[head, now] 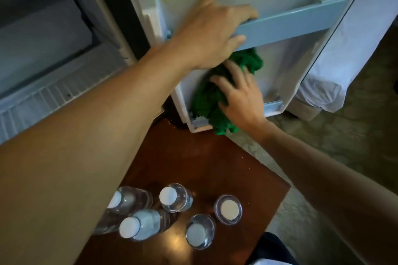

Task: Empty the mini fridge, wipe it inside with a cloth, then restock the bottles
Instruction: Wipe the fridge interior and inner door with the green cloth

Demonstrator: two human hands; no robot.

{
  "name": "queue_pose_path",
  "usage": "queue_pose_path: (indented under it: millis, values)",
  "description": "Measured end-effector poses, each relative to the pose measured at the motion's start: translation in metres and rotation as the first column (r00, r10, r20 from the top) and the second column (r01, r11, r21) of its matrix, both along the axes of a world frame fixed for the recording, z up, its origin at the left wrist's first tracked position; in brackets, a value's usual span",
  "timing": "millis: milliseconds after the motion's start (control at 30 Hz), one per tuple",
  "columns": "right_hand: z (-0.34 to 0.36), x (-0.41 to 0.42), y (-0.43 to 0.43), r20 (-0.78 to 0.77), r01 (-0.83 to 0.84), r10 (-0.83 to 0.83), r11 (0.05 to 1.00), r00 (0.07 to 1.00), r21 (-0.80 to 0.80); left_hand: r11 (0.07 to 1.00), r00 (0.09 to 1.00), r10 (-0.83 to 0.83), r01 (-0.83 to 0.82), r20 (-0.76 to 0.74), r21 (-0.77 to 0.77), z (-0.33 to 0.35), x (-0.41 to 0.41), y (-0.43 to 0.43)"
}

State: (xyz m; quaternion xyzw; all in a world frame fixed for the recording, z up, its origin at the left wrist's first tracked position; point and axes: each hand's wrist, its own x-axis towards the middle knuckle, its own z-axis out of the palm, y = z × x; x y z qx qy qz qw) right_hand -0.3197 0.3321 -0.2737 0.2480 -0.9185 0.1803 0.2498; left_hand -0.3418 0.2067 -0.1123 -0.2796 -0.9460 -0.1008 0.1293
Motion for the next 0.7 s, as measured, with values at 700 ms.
queue_pose_path:
  millis: [700]
  values:
    - [0.022,0.016,-0.062,0.622,0.614,-0.009,0.177,0.783,-0.769,0.998,0.999,0.041,-0.041,0.011,-0.05,0.003,0.01,0.004]
